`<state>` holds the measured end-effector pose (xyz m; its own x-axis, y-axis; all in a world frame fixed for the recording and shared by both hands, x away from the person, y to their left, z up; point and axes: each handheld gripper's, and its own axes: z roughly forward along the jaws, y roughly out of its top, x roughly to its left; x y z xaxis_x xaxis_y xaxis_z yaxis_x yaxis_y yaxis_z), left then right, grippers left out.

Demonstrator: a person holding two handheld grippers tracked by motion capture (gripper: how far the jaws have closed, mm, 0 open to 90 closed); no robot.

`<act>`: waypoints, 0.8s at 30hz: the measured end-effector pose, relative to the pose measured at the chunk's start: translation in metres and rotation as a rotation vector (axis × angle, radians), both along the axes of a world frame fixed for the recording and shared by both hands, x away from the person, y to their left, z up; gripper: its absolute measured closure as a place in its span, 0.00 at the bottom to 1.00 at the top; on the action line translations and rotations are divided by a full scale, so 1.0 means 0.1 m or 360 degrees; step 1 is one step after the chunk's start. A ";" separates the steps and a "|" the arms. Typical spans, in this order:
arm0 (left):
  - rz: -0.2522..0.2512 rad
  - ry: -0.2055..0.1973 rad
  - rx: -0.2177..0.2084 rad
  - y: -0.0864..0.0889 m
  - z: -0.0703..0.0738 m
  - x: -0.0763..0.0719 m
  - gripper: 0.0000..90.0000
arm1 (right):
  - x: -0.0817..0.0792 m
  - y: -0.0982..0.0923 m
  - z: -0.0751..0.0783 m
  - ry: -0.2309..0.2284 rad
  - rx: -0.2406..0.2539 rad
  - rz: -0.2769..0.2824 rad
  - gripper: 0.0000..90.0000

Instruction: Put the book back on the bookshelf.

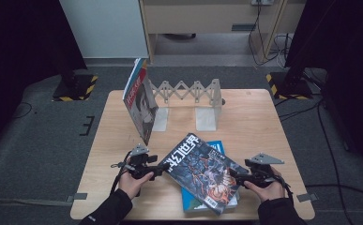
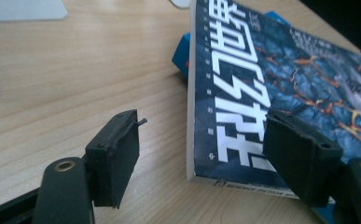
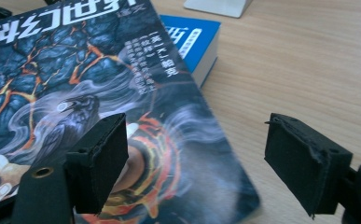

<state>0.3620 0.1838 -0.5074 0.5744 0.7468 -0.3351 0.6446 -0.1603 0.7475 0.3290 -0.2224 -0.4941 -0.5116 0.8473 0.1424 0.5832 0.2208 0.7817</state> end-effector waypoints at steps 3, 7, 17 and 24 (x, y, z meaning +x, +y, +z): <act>-0.0014 0.0015 -0.0020 -0.02 -0.02 0.01 0.29 | 0.00 0.05 -0.02 0.0015 0.0003 0.0020 0.23; -0.0024 0.0037 -0.0094 -0.05 -0.07 0.03 0.29 | 0.00 0.10 -0.04 0.0020 0.0025 0.0040 0.23; -0.0048 0.0078 -0.0123 -0.08 -0.09 0.05 0.29 | 0.02 0.12 -0.09 0.0043 0.0095 0.0020 0.21; -0.0090 0.0101 -0.0174 -0.11 -0.09 0.05 0.37 | 0.03 0.13 -0.11 0.0050 0.0118 0.0009 0.21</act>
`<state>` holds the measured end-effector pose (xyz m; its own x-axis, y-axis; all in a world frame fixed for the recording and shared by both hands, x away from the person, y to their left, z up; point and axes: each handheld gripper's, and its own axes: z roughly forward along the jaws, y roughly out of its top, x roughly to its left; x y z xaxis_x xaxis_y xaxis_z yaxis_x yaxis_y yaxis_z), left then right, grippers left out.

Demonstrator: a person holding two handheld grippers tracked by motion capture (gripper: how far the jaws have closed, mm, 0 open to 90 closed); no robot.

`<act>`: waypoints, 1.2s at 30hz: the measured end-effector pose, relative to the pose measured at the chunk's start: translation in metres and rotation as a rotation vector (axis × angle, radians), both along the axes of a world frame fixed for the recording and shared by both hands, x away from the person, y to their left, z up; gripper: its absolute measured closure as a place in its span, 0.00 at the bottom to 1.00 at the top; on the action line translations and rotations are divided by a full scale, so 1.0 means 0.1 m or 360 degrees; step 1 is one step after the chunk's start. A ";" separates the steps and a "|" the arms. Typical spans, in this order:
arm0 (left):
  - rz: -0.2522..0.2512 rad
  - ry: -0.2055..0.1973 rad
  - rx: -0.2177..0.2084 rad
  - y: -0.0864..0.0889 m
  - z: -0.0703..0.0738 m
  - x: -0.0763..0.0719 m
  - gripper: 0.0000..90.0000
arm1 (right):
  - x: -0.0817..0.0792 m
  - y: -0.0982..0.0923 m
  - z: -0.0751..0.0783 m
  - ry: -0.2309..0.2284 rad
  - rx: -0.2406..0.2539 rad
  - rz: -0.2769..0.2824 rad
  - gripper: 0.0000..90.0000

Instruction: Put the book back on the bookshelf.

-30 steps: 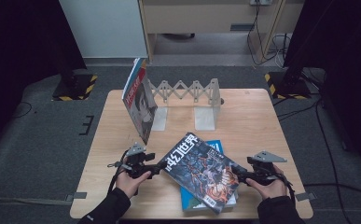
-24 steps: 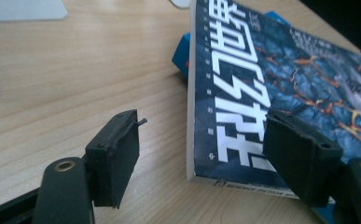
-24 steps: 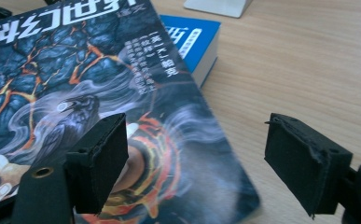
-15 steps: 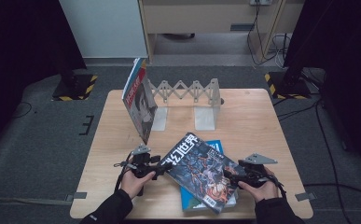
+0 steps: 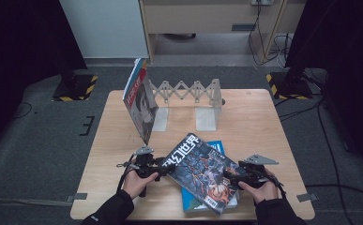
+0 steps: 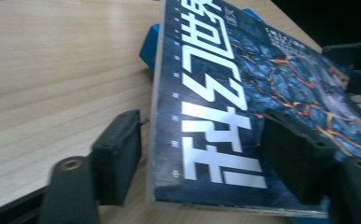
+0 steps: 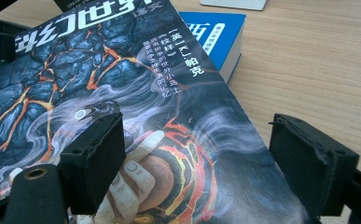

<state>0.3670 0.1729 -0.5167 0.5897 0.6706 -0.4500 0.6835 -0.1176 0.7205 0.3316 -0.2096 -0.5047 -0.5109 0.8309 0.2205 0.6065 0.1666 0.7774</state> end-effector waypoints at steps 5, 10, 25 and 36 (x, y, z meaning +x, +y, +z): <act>0.0004 0.0045 -0.0015 0.01 0.00 0.01 0.39 | 0.00 0.01 0.00 0.0007 0.0009 -0.0011 0.21; -0.0016 0.0150 -0.0009 0.02 0.03 0.01 0.39 | 0.01 0.01 -0.01 -0.0001 0.0014 -0.0016 0.21; -0.0134 0.0243 -0.0013 0.00 0.00 0.00 0.27 | 0.01 0.02 -0.01 -0.0003 0.0019 -0.0017 0.20; -0.0134 0.0208 -0.0107 0.09 0.11 -0.03 0.39 | 0.02 0.03 -0.02 -0.0008 0.0022 -0.0016 0.20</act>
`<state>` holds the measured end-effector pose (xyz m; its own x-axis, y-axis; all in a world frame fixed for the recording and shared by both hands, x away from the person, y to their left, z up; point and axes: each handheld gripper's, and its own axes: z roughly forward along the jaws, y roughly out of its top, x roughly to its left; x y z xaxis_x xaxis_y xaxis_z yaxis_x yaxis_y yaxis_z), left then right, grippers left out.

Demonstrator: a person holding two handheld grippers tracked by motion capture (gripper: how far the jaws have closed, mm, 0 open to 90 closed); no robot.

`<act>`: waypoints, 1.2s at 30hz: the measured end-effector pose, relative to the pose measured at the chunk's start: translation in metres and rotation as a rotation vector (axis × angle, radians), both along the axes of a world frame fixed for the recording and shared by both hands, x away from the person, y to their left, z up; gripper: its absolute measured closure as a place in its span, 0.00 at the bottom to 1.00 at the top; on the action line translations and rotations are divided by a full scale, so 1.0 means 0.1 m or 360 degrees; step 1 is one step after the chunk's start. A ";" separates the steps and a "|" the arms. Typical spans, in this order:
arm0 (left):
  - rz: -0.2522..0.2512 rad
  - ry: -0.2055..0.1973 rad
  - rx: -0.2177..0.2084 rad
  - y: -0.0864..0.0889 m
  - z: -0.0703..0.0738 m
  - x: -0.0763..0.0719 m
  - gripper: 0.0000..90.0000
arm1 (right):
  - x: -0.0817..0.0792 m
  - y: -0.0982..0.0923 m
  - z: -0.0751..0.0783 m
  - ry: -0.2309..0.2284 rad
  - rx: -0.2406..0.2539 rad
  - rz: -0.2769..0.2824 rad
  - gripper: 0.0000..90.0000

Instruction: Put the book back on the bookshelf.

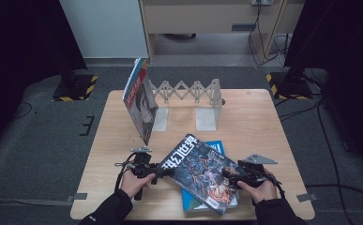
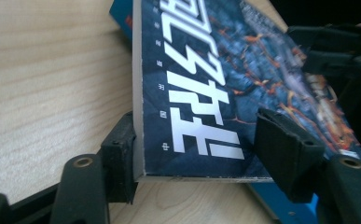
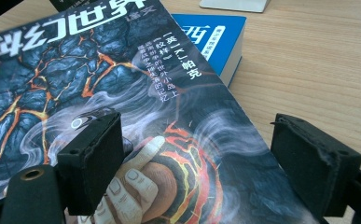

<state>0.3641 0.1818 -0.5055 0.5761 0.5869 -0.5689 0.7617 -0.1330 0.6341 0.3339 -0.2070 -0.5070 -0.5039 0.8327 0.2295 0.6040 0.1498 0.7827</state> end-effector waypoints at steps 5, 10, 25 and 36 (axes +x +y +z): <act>0.0008 -0.0044 -0.0076 0.00 0.10 -0.01 0.39 | 0.00 -0.02 -0.01 -0.0001 0.0013 -0.0007 0.20; -0.0006 0.0007 -0.0041 -0.06 0.09 0.04 0.39 | 0.00 -0.02 -0.02 0.0004 0.0022 -0.0007 0.20; -0.0054 0.0139 -0.0090 -0.13 0.09 0.14 0.59 | 0.00 -0.02 -0.01 -0.0004 0.0013 0.0005 0.20; -0.0013 0.0135 -0.0139 -0.14 0.28 0.08 0.70 | 0.03 -0.08 0.02 -0.0025 0.0001 -0.0004 0.27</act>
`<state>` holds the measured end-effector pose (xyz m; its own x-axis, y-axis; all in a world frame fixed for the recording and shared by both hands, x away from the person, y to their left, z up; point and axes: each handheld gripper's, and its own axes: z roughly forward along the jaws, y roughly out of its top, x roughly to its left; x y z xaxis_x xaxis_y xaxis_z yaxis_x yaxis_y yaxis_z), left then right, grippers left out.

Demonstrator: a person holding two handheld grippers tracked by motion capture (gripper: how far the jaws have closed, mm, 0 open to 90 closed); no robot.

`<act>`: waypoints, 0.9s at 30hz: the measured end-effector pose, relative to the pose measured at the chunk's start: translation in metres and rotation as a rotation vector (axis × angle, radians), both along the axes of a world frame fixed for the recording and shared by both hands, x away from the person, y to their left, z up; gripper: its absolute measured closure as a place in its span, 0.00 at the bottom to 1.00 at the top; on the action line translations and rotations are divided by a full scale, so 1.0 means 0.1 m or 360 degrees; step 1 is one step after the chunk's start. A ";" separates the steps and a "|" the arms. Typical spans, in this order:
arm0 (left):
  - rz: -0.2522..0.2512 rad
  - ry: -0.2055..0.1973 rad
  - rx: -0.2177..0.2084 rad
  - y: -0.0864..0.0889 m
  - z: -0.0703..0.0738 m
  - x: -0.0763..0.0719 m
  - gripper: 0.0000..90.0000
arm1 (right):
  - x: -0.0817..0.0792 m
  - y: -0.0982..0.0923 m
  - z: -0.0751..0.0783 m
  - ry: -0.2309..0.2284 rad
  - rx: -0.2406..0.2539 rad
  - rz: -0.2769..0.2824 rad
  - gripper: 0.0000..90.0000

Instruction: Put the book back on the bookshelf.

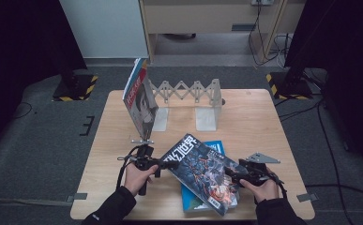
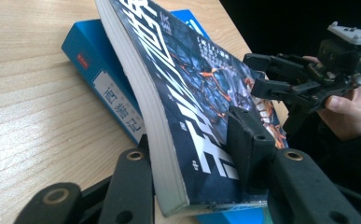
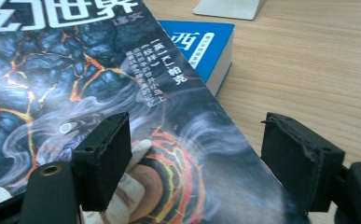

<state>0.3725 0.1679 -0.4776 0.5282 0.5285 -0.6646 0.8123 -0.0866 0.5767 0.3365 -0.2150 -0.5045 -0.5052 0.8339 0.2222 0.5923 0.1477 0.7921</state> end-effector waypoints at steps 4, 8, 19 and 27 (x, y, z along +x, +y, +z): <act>0.0025 -0.0016 -0.0021 -0.01 0.08 -0.03 0.73 | 0.01 -0.04 0.00 -0.0002 -0.0002 -0.0020 0.27; 0.0036 -0.0028 -0.0034 0.00 0.14 -0.03 0.76 | 0.03 -0.10 0.00 -0.0012 -0.0007 -0.0055 0.26; 0.0096 -0.0014 -0.0113 0.10 0.27 -0.01 0.82 | 0.09 -0.34 -0.02 -0.0018 -0.0090 -0.0178 0.23; 0.0110 -0.0035 -0.0149 0.12 0.38 -0.01 0.85 | 0.13 -0.46 -0.07 0.0015 -0.0200 -0.0218 0.24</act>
